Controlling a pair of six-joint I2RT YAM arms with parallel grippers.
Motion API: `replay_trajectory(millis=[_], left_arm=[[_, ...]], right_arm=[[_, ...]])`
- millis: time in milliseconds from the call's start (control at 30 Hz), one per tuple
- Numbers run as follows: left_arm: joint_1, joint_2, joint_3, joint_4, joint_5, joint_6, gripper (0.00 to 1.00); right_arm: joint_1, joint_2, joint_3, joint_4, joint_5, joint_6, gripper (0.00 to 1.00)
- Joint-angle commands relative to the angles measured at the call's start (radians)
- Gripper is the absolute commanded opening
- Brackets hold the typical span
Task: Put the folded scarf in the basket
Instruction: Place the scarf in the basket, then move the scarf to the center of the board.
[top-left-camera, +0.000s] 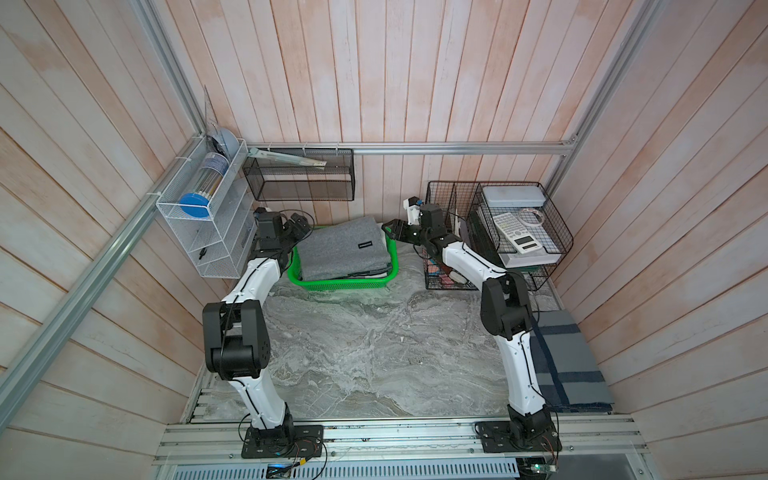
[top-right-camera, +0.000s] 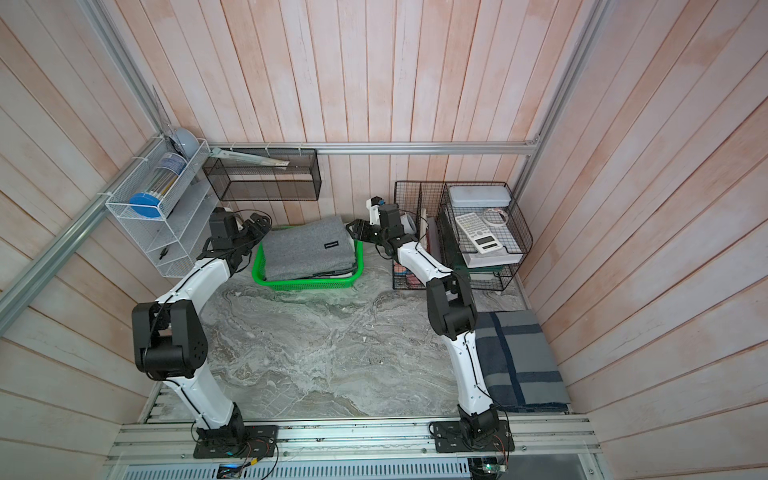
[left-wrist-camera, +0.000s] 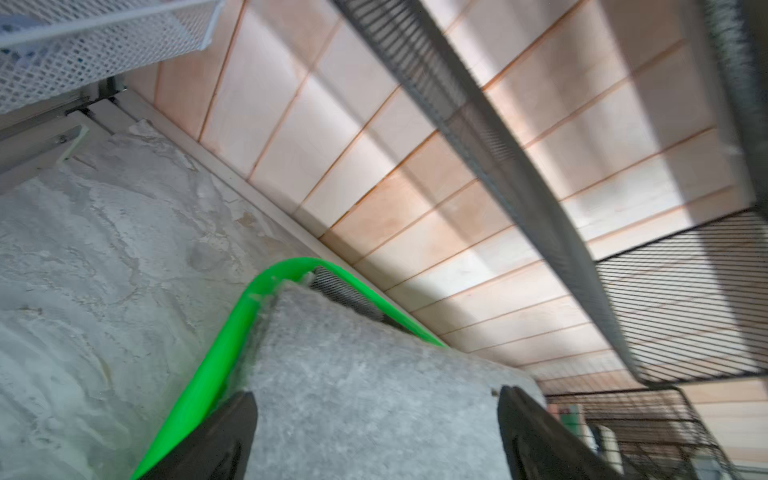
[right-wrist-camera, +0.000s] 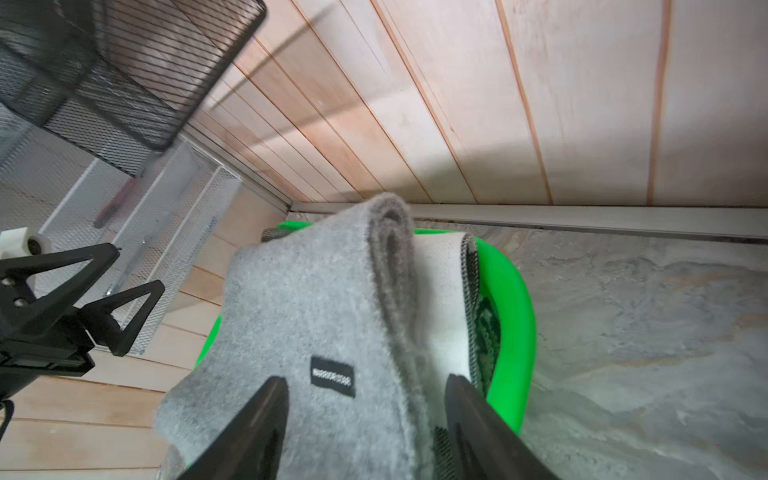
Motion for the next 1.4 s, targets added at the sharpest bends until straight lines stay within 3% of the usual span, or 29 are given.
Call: replay_trajectory(millis=[0, 133, 300, 567, 667, 833, 1000, 1233, 1367], left_arm=[[-0.047, -0.158, -0.095, 0.055, 0.038, -0.041, 0.96], [-0.132, -0.312, -0.239, 0.086, 0.019, -0.086, 0.95], [-0.319, -0.476, -0.397, 0.123, -0.059, -0.136, 0.95], [-0.615, -0.513, -0.525, 0.169, -0.191, -0.204, 0.94], [-0.714, -0.463, -0.565, 0.228, -0.206, -0.230, 0.94], [-0.812, -0.375, -0.587, 0.209, -0.246, -0.271, 0.97], [-0.826, -0.372, -0.621, 0.179, -0.277, -0.307, 1.00], [-0.823, -0.438, -0.697, 0.172, -0.333, -0.305, 1.00], [-0.819, -0.473, -0.746, 0.158, -0.353, -0.303, 1.00]], right_arm=[[0.035, -0.231, -0.210, 0.131, 0.056, -0.020, 0.65], [0.050, -0.491, -0.537, 0.233, 0.108, 0.001, 0.65], [0.050, -0.838, -0.923, 0.242, 0.216, 0.026, 0.65], [0.018, -1.301, -1.233, -0.105, 0.536, 0.028, 0.69], [-0.061, -1.424, -1.327, -0.191, 0.552, 0.055, 0.72], [-0.266, -1.482, -1.430, -0.273, 0.478, 0.120, 0.73], [-0.423, -1.430, -1.495, -0.286, 0.445, 0.190, 0.78], [-0.522, -1.339, -1.510, -0.311, 0.531, 0.228, 0.82], [-0.598, -1.314, -1.547, -0.271, 0.503, 0.240, 0.83]])
